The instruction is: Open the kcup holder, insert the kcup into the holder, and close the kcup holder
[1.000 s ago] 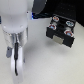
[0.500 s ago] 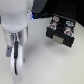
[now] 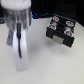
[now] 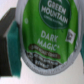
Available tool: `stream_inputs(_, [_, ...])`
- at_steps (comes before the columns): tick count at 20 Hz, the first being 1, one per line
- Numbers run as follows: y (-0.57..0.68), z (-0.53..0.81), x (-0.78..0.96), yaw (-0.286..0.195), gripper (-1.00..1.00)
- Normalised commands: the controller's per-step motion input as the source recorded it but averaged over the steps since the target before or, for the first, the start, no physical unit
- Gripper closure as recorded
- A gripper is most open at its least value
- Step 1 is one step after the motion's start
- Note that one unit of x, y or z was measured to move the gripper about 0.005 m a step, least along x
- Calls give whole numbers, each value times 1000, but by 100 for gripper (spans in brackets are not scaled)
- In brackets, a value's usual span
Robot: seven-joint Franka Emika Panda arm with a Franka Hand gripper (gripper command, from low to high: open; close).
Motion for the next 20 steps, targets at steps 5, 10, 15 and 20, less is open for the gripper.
stream_inputs(5, [598,713,15,41,100])
stream_inputs(10, [619,614,21,33,100])
stream_inputs(15, [620,473,-11,35,100])
stream_inputs(20, [624,407,-41,30,100])
